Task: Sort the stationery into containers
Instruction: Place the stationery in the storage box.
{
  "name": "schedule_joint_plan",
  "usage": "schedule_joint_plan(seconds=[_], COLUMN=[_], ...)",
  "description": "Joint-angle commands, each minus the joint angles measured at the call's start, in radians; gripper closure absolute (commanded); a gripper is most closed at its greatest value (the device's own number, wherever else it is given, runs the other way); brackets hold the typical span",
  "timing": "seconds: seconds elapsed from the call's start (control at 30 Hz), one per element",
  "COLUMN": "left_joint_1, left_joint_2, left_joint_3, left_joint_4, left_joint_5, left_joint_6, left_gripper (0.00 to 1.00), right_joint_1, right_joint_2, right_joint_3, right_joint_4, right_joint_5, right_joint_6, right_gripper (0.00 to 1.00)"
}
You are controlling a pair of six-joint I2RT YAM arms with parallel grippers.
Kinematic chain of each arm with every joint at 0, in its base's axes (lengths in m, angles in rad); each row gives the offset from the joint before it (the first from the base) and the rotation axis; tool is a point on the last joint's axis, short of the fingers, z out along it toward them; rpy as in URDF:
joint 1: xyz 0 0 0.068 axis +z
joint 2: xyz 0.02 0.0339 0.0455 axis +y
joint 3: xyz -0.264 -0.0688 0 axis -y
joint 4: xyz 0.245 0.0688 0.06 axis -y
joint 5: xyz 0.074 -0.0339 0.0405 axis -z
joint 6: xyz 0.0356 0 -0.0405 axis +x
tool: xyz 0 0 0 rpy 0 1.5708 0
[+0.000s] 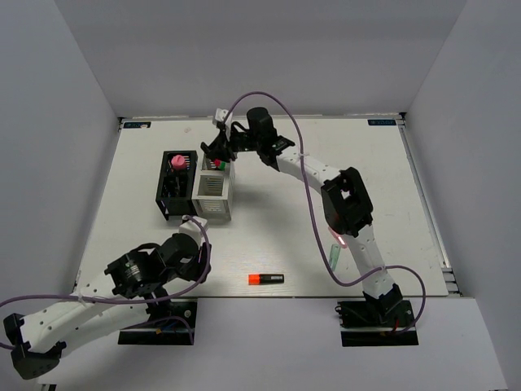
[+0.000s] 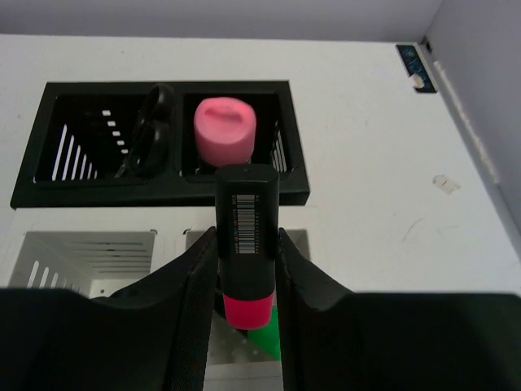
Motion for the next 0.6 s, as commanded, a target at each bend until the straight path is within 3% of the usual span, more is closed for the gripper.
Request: schedule_joint_plan(seconds=[0.0,0.1,0.17,0.23,0.3,0.4,0.43,0.47,0.5,0.53,0.57], left_joint_1=[-0.004,-0.004,-0.004,-0.004,-0.004,-0.004,-0.004,-0.004,-0.006,-0.007,-0.015], left_joint_2=[0.013,0.041,0.058,0.073,0.093,0.128,0.135,0.141,0.159,0.168,0.178], left_joint_3=[-0.003,0.008,0.014,0.017,0.02,0.034,0.043,0.046,0.052,0.058,0.063], left_joint_4=[0.048,0.062,0.068,0.08,0.083,0.108,0.124,0.144,0.176,0.193,0.244], left_joint_5=[0.018,0.029,0.038,0.052,0.064,0.092,0.11,0.121,0.153,0.185,0.201], left_joint_6=[0.005,0.017,0.026,0.036,0.048,0.074,0.082,0.094,0.112,0.135,0.152], left_gripper=[0.31,0.31,0.31,0.36,0.5,0.61,0.79,0.88,0.96,1.0,1.0], right_joint_1=[0.005,0.004,0.01,0.002,0.0,-0.003,-0.003,-0.004,-0.007,-0.009,-0.016], right_joint_2=[-0.027,-0.026,-0.035,-0.063,-0.095,-0.155,-0.176,-0.191,-0.207,-0.254,-0.26], right_joint_3=[-0.035,-0.036,-0.036,-0.04,-0.055,-0.068,-0.077,-0.083,-0.101,-0.111,-0.061], right_joint_4=[0.056,0.059,0.059,0.072,0.084,0.116,0.121,0.127,0.122,0.1,-0.156], right_joint_5=[-0.006,-0.003,-0.016,-0.029,-0.035,-0.009,0.002,0.095,0.141,0.196,0.293], right_joint_6=[0.008,0.005,-0.001,0.002,0.02,0.092,0.106,0.147,0.216,0.247,0.281], right_gripper=[0.77,0.67,0.52,0.5,0.5,0.5,0.57,0.73,0.99,1.0,1.0])
